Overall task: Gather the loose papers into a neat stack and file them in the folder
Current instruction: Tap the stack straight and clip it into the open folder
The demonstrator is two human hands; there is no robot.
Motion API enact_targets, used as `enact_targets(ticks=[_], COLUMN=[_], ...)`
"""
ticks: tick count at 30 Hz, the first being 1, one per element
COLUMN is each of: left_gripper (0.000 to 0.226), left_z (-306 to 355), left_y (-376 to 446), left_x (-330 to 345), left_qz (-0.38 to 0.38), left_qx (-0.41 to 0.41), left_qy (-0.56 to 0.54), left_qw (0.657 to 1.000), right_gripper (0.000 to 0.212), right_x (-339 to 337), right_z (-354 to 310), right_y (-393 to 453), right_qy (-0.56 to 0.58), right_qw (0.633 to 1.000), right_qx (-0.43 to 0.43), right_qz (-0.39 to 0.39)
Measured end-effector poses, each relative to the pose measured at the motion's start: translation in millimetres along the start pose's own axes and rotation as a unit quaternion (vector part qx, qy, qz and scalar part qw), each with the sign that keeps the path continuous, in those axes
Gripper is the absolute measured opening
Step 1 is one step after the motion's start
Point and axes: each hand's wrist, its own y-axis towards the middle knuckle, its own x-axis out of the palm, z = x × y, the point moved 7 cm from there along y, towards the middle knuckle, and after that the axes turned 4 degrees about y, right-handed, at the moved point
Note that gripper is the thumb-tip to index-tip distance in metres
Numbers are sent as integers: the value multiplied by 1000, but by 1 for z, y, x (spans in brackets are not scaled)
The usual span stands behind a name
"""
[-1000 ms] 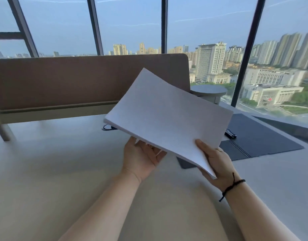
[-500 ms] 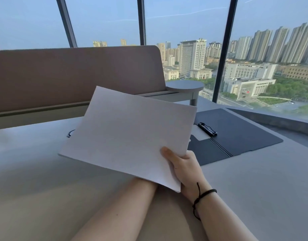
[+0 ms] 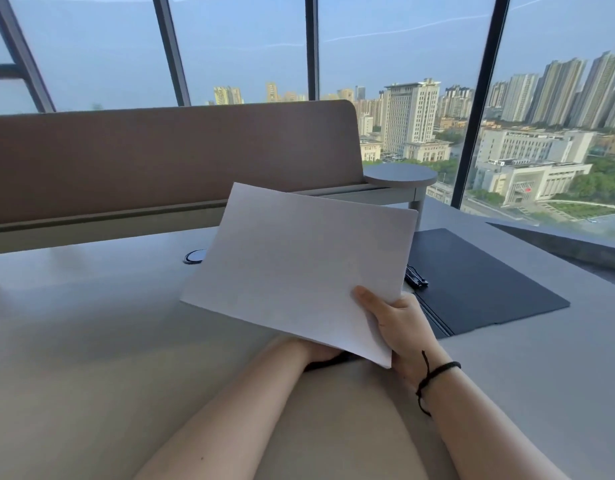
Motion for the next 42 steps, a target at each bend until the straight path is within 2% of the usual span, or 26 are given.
enact_targets(ticks=[2, 5, 8, 10, 15, 18, 19, 20, 21, 22, 24, 29, 33, 35, 37, 42], left_gripper=[32, 14, 33, 32, 24, 35, 40, 44, 44, 41, 38, 44, 40, 39, 31, 18], left_z=[-6, -51, -91, -112, -168, -175, -178, -181, -184, -186, -181, -144, -132, -135, -137, -146], left_y=[-24, -72, -130, -166, -242, -261, -262, -261, -259, -256, -252, -230, -212, -208, -208, -216], left_x=[-16, -46, -75, -93, -125, -130, -129, -126, -124, -123, -120, -98, -90, -89, -92, -103], left_qz=[38, 133, 228, 276, 347, 360, 361, 358, 358, 367, 375, 271, 246, 251, 251, 276], left_qx=[23, -6, -44, -58, -121, -123, -119, -111, -96, -80, -73, -78, -71, -73, -74, -85], left_qy=[29, 34, 118, 179, 133, 158, 117, 18, -119, -252, -428, -647, -731, -722, -686, -598], left_qw=[999, 991, 966, 942, 920, 911, 918, 927, 921, 892, 819, 708, 632, 641, 679, 747], right_gripper=[10, 13, 15, 15, 12, 16, 19, 21, 22, 22, 21, 15, 11, 13, 16, 21], right_x=[7, 18, 23, 28, 68, 98, 105, 111, 116, 121, 129, 141, 151, 153, 153, 157], right_z=[-7, -14, -10, -5, 18, 30, 32, 35, 38, 40, 42, 49, 51, 50, 50, 53], right_y=[-8, -24, -39, -47, -66, -76, -78, -79, -82, -84, -90, -108, -125, -128, -131, -130], right_qy=[-20, -42, -47, -37, -13, -7, 0, 8, 16, 22, 25, 52, 74, 85, 83, 38], right_qw=[1000, 998, 998, 999, 999, 998, 998, 998, 997, 997, 997, 997, 996, 995, 995, 995], right_qx=[-13, -25, -12, 0, 38, 53, 56, 60, 65, 67, 67, 65, 58, 52, 53, 64], right_qz=[-11, -31, -33, -28, -23, -41, -39, -34, -31, -29, -24, 1, 3, -5, -16, -63])
